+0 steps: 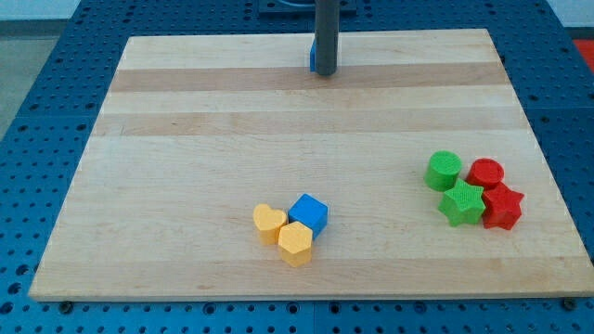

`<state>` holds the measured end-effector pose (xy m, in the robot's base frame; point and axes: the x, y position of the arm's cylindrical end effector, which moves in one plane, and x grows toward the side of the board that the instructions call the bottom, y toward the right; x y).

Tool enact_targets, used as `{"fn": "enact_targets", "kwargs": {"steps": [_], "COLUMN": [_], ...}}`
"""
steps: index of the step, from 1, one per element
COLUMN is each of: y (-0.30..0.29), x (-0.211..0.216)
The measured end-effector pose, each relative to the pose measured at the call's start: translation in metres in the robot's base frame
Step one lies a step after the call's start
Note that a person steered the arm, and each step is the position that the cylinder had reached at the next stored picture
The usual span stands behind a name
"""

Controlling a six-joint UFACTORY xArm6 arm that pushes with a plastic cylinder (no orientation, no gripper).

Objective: Move the red circle in between the green blocks

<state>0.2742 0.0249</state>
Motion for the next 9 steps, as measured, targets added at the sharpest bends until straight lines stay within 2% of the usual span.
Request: {"fn": "enact_targets", "kwargs": {"steps": [2, 3, 6, 8, 9], "y": [-0.006, 0.001, 0.172, 0.228, 0.227], "x": [-0.022, -0.005, 0.109, 0.177, 0.190]}}
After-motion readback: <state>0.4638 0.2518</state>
